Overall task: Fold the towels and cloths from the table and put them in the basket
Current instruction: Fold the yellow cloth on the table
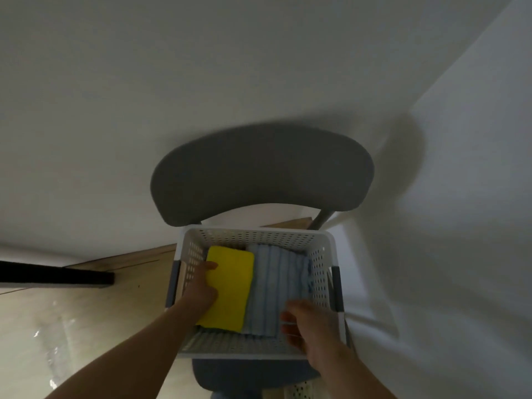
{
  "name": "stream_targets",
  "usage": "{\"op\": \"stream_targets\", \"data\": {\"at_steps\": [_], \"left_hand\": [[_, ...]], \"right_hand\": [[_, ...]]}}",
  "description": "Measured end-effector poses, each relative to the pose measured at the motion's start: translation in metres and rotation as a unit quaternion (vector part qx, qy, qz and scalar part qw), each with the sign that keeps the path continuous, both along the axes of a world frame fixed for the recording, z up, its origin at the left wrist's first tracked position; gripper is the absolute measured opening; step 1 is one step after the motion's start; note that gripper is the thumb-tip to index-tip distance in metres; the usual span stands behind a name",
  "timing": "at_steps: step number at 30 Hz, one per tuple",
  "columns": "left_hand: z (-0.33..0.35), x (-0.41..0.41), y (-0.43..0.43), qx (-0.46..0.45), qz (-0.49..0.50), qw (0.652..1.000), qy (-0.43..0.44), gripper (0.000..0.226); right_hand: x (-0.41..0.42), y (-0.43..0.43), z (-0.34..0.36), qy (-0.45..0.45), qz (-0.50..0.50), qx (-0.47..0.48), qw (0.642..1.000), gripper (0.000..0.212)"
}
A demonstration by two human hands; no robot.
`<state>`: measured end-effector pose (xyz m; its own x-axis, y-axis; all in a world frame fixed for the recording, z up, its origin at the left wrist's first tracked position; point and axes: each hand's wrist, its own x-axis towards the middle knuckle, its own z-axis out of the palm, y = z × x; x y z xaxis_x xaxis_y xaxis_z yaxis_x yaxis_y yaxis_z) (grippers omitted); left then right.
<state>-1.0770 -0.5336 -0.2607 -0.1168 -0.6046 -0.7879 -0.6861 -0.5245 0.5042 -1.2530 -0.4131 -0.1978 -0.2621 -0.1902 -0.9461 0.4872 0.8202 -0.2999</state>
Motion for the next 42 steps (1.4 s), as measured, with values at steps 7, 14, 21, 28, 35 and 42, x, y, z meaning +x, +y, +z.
{"op": "stream_targets", "data": {"at_steps": [7, 14, 21, 28, 35, 42], "left_hand": [[0.003, -0.011, 0.026, -0.139, -0.283, 0.921, -0.227, 0.063], [-0.018, -0.021, 0.044, -0.057, -0.4, 0.902, -0.154, 0.074], [-0.002, -0.025, 0.04, 0.002, -0.259, 0.966, -0.018, 0.074], [0.058, -0.037, 0.035, -0.1, -0.146, 0.984, -0.001, 0.027], [0.135, -0.034, 0.12, -0.141, -0.031, 0.985, 0.095, 0.009], [0.186, 0.018, 0.273, -0.14, 0.046, 0.979, 0.139, 0.012]], "right_hand": [[0.004, -0.008, -0.008, 0.002, 0.003, -0.002, 1.0, 0.025], [0.006, -0.008, -0.008, 0.002, 0.009, -0.006, 1.0, 0.026], [0.003, -0.001, 0.011, 0.021, 0.038, -0.035, 0.998, 0.021], [0.008, 0.021, 0.061, 0.029, 0.001, -0.068, 0.997, 0.018], [0.031, 0.087, 0.113, 0.058, -0.002, -0.162, 0.985, 0.01], [0.084, 0.208, 0.136, 0.059, 0.035, -0.202, 0.977, 0.015]]}}
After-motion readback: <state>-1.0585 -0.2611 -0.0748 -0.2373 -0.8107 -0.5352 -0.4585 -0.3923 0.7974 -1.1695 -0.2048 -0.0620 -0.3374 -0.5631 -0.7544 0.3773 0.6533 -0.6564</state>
